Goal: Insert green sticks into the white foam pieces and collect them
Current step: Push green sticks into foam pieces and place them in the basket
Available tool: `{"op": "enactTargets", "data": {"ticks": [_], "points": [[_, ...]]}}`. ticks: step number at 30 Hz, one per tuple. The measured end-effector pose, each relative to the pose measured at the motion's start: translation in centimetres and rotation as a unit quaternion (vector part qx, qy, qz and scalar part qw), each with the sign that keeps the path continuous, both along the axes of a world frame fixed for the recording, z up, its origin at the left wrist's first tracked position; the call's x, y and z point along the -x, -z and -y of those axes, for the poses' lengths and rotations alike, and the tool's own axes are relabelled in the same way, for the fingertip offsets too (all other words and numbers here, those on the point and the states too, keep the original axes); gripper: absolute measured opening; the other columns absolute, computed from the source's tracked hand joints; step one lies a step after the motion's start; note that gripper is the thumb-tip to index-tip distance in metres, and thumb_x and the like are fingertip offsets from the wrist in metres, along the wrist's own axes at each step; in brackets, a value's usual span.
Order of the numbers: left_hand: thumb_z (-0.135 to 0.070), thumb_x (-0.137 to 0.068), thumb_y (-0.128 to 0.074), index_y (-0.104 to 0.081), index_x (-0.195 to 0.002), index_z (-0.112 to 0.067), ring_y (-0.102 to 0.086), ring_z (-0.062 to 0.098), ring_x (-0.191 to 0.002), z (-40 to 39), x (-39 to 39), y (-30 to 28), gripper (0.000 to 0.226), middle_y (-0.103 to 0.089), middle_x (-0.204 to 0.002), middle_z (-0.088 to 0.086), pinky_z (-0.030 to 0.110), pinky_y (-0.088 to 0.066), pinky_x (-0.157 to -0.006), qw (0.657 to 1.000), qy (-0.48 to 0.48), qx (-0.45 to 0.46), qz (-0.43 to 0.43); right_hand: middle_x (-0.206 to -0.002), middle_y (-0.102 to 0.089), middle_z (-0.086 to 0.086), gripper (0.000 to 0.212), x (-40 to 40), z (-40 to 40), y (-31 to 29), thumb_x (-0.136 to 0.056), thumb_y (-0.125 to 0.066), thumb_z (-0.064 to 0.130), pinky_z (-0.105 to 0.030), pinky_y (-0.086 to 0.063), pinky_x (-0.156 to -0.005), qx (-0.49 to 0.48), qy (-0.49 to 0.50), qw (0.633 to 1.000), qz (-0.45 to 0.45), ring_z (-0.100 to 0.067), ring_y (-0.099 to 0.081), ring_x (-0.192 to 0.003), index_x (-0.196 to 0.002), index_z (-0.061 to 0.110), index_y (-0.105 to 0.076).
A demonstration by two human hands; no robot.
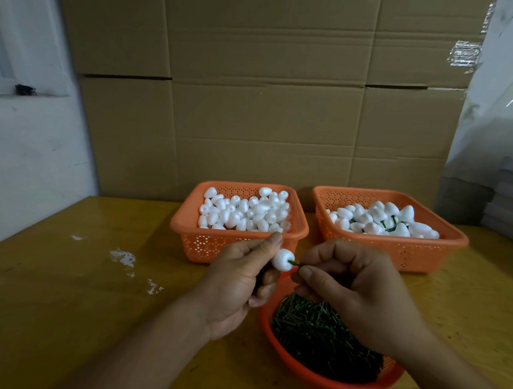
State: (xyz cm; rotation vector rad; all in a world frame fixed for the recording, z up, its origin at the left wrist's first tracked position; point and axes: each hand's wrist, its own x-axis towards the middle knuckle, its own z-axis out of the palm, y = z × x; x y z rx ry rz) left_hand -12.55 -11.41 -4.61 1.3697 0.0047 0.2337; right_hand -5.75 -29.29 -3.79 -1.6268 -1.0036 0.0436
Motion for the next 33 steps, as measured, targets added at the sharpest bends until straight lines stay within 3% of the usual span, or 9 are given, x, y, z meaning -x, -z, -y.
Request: {"op": "enactTargets", "data": {"ticks": [3,6,20,27,30,33], "points": [[-0.044,-0.088,-0.061,-0.071,-0.072,-0.018,-0.035,0.01,-0.044,0.06,-0.14,0.17,0.032,-0.041,-0.056,0.003,0.02,-0.022,-0.039,1.0,-0.02,-0.016,0.013,-0.079,-0.077,0.009,0.01,0.25,-0.05,0.17,-0.088,-0.073,0.015,-0.028,-0.062,-0.067,0.022,0.041,0.996,0.072,-0.007,-0.075,-0.073,-0.094,0.022,-0.074],[-0.045,-0.085,-0.063,-0.07,-0.074,-0.012,-0.034,0.009,-0.042,0.13,-0.22,0.27,0.036,-0.041,-0.054,0.002,0.019,-0.023,-0.038,0.998,-0.042,-0.031,0.03,-0.077,-0.075,0.017,0.007,0.58,-0.14,0.21,-0.087,-0.072,0.025,-0.034,-0.061,-0.062,0.032,0.073,0.989,0.128,-0.004,-0.073,-0.069,-0.093,0.028,-0.073],[-0.041,-0.079,-0.068,-0.071,-0.074,-0.008,-0.035,0.008,-0.039,0.3,-0.13,0.33,0.034,-0.041,-0.052,0.004,0.016,-0.026,-0.037,0.996,-0.062,-0.045,0.056,-0.075,-0.073,0.017,0.011,0.74,-0.37,0.35,-0.085,-0.068,0.035,-0.033,-0.058,-0.054,0.032,0.101,0.977,0.188,-0.004,-0.071,-0.064,-0.091,0.028,-0.073],[-0.043,-0.072,-0.075,-0.073,-0.076,-0.012,-0.041,0.009,-0.042,0.56,-0.15,0.52,0.031,-0.045,-0.054,0.004,0.017,-0.03,-0.039,0.995,-0.062,-0.042,0.065,-0.073,-0.073,0.015,0.006,0.87,-0.77,0.98,-0.086,-0.073,0.028,-0.036,-0.057,-0.053,0.032,0.121,0.975,0.181,-0.005,-0.07,-0.061,-0.092,0.027,-0.073],[-0.033,-0.079,-0.082,-0.077,-0.085,-0.012,-0.044,0.009,-0.049,0.27,-0.12,0.4,0.023,-0.049,-0.06,0.004,0.019,-0.032,-0.042,0.997,-0.023,-0.014,0.075,-0.074,-0.073,0.013,0.01,0.96,-0.79,0.76,-0.085,-0.068,0.039,-0.035,-0.057,-0.055,0.003,0.124,0.982,0.146,-0.006,-0.07,-0.061,-0.089,0.031,-0.072],[-0.02,-0.082,-0.071,-0.076,-0.095,-0.009,-0.047,0.007,-0.054,0.11,0.0,0.22,0.018,-0.057,-0.063,-0.001,0.018,-0.034,-0.046,0.996,0.015,0.009,0.084,-0.072,-0.074,0.009,0.019,0.96,-0.71,0.47,-0.081,-0.066,0.046,-0.032,-0.058,-0.057,-0.025,0.116,0.987,0.105,-0.007,-0.071,-0.062,-0.087,0.03,-0.074]]}}
